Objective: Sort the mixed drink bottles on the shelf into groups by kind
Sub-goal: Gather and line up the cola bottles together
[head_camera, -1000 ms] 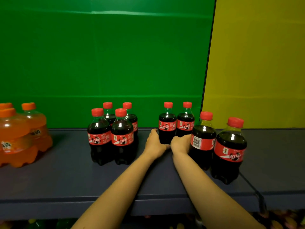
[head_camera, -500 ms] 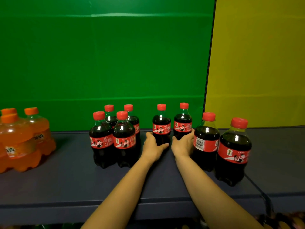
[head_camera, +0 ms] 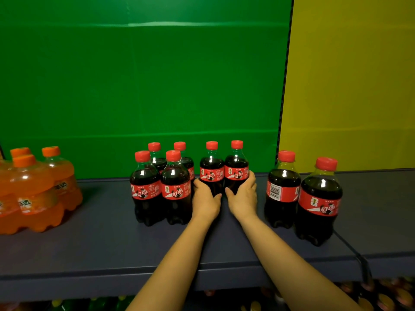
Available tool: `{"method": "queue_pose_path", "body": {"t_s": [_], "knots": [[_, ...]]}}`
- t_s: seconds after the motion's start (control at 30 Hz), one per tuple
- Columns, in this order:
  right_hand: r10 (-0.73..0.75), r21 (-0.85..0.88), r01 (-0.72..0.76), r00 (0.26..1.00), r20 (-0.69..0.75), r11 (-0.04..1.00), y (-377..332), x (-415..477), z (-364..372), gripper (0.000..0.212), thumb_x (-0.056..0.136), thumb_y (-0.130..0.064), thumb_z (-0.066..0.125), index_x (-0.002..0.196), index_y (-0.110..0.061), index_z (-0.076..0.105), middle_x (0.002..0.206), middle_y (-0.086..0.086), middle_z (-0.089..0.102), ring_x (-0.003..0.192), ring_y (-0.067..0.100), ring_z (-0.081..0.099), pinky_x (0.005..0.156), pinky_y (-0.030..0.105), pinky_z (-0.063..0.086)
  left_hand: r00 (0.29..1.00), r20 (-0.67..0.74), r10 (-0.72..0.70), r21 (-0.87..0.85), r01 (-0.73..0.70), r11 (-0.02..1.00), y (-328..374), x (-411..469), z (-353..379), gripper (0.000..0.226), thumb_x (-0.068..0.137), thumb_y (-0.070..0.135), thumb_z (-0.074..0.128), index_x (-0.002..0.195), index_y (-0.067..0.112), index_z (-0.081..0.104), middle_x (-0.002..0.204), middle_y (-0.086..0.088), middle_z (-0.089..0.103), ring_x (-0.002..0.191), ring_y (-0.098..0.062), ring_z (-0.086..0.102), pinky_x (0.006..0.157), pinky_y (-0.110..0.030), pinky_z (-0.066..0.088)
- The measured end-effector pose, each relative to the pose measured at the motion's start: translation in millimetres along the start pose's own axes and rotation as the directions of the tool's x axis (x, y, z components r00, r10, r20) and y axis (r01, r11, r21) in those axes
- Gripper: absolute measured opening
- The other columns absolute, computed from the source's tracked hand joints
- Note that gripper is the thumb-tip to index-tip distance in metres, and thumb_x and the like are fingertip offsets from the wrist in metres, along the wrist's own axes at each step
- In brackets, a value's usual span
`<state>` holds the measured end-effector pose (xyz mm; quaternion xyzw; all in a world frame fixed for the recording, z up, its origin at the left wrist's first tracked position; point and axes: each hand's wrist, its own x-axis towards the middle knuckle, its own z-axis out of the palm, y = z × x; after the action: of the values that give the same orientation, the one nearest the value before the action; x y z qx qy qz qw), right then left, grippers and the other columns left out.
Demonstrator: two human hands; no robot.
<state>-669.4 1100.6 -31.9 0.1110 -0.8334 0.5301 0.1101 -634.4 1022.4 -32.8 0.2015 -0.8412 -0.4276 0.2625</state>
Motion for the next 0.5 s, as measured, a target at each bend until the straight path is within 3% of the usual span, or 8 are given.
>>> {"method": "queue_pose_path", "body": {"t_s": [0.13, 0.33, 0.43, 0.5], "knots": [[0.031, 0.023, -0.032, 0.999, 0.030, 0.999, -2, 0, -2, 0.086, 0.083, -0.014, 0.063, 0.144, -0.004, 0.004, 0.147, 0.022, 0.028, 0.135, 0.036, 0.029, 0.109, 0.042, 0.028, 1.000, 0.003, -0.011, -0.003, 0.011, 1.000, -1, 2, 0, 0.059, 0.083, 0.012, 0.064, 0.128, -0.001, 0.027, 0.138, -0.018, 0.042, 0.127, -0.032, 0.044, 0.103, -0.040, 0.039], [0.076, 0.057, -0.086, 0.984, 0.162, 0.995, -1, -5, -13, 0.091, 0.088, -0.017, 0.057, 0.143, -0.001, -0.012, 0.156, 0.016, 0.003, 0.144, 0.030, 0.008, 0.116, 0.038, 0.014, 1.000, 0.016, -0.011, -0.030, 0.011, 0.999, -1, -1, -2, 0.065, 0.085, 0.007, 0.060, 0.138, 0.002, 0.021, 0.141, -0.017, 0.040, 0.130, -0.033, 0.041, 0.106, -0.041, 0.037], [0.045, 0.101, -0.072, 0.968, 0.249, 0.992, 0, -15, -19, 0.087, 0.089, -0.018, 0.056, 0.145, -0.005, -0.009, 0.157, 0.011, 0.000, 0.145, 0.027, 0.008, 0.118, 0.040, 0.014, 1.000, 0.004, 0.004, -0.040, -0.004, 0.999, 1, -7, -5, 0.059, 0.086, 0.004, 0.056, 0.136, 0.002, 0.025, 0.140, -0.017, 0.041, 0.129, -0.033, 0.042, 0.105, -0.040, 0.037], [-0.024, 0.133, -0.015, 0.958, 0.284, 0.991, -2, -26, -26, 0.081, 0.087, -0.017, 0.057, 0.147, -0.010, 0.004, 0.156, 0.009, 0.011, 0.143, 0.026, 0.017, 0.117, 0.042, 0.020, 1.000, 0.005, 0.031, -0.052, -0.031, 0.998, 3, -14, -7, 0.058, 0.085, 0.003, 0.057, 0.135, 0.003, 0.028, 0.139, -0.017, 0.041, 0.129, -0.032, 0.041, 0.105, -0.039, 0.036]]}}
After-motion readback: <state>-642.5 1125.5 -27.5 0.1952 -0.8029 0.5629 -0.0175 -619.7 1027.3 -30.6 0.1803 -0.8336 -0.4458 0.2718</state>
